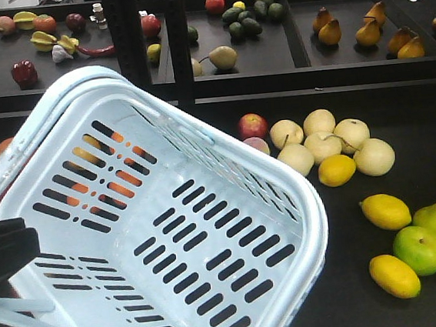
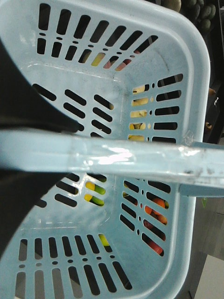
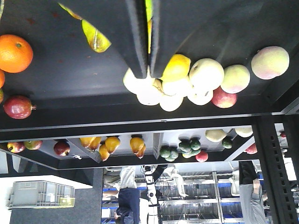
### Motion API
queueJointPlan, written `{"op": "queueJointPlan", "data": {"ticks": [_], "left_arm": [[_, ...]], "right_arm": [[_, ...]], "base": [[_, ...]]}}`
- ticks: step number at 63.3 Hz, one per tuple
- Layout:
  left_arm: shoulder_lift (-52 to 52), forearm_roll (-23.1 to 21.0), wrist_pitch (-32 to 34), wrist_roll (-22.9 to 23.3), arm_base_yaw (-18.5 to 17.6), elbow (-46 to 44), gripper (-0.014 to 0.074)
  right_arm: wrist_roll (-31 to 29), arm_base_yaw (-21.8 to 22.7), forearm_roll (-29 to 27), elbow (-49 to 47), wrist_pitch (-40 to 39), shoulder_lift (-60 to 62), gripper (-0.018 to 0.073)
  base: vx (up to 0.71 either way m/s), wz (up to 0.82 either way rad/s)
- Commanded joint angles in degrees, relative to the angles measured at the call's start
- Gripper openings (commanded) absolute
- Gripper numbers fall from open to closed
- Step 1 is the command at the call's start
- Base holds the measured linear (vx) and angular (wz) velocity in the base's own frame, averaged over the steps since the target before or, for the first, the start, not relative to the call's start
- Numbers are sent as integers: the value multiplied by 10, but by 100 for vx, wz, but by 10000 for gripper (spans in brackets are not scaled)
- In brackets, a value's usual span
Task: Pick three apples into basket with both arms
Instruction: 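Hold the basket up with the left gripper while backing away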
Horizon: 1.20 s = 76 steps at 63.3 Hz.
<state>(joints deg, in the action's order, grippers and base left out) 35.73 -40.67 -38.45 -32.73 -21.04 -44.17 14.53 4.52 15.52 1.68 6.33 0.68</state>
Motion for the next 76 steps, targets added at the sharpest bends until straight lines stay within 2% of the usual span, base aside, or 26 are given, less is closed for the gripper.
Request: {"op": "queueJointPlan", "data": {"ticks": [1,47,76], "left_arm": [[-1,-31,46,7,-2,-15,-7],[-1,-31,46,7,-2,-15,-7],[-1,-31,46,7,-2,-15,-7]], "right_arm": [[-4,3,7,7,-41,7,-5],[-4,3,7,7,-41,7,-5],[-4,3,7,7,-41,7,-5]], "base": [[0,0],[-1,2],[-6,19]]}}
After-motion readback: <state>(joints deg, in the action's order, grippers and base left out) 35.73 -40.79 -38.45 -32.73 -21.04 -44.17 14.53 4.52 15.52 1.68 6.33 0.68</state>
